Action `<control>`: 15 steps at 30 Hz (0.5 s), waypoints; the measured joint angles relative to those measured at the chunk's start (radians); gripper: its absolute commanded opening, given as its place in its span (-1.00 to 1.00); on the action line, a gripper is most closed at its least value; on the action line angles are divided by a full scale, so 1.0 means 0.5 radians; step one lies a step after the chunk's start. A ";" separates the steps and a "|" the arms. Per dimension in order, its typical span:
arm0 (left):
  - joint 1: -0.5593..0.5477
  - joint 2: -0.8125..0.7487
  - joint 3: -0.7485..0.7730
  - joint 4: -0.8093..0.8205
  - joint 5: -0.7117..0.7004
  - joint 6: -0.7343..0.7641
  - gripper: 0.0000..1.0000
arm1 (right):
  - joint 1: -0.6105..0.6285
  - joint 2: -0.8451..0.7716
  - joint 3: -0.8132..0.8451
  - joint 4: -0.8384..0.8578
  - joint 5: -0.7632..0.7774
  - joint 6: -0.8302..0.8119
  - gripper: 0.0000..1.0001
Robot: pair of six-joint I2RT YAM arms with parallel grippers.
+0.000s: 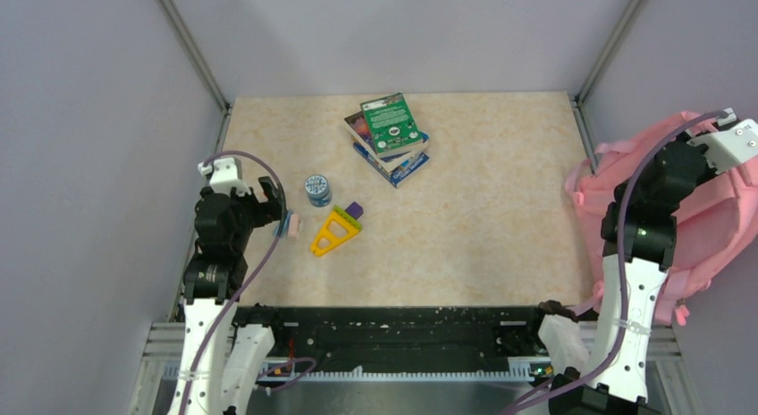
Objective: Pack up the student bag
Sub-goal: Adjust the student bag at the center of the board.
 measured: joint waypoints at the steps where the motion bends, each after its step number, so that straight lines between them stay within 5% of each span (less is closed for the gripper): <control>1: 0.000 -0.005 0.000 0.000 0.002 0.000 0.96 | 0.000 -0.002 0.022 -0.023 -0.111 0.028 -1.00; 9: 0.000 -0.024 -0.004 0.015 0.118 0.000 0.96 | 0.027 -0.024 0.062 -0.068 -0.985 0.321 -1.00; 15: 0.000 -0.020 -0.004 0.056 0.294 -0.034 0.96 | 0.487 -0.006 0.026 -0.007 -1.188 0.446 -1.00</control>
